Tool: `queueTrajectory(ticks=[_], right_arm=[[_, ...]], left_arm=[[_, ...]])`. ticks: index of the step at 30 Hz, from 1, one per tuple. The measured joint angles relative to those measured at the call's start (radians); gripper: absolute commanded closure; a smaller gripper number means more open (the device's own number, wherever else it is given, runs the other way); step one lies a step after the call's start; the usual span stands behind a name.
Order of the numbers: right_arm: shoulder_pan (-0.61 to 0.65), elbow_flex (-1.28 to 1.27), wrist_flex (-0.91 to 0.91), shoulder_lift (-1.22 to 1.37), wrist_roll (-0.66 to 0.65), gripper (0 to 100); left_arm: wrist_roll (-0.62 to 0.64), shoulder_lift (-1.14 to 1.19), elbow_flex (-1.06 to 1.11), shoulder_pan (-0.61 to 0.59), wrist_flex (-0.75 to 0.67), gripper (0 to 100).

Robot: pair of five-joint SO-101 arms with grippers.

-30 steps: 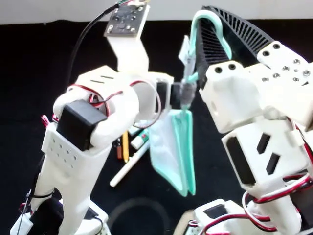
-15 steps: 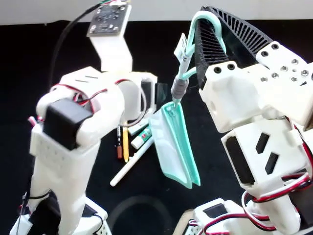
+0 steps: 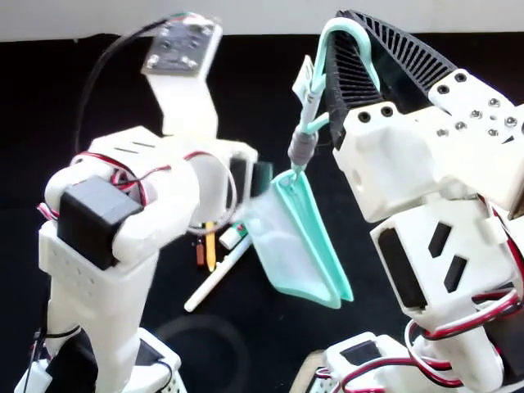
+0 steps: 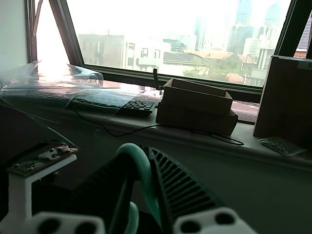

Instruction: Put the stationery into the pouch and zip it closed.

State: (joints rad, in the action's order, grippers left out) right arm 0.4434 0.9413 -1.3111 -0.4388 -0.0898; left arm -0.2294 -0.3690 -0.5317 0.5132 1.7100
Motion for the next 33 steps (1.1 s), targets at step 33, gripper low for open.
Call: queueTrajectory(ticks=[33], right_arm=[[0.000, 0.000, -0.003, 0.000, 0.000, 99.2]], left_arm=[[-0.048, 0.005, -0.143, 0.074, 0.017, 85]])
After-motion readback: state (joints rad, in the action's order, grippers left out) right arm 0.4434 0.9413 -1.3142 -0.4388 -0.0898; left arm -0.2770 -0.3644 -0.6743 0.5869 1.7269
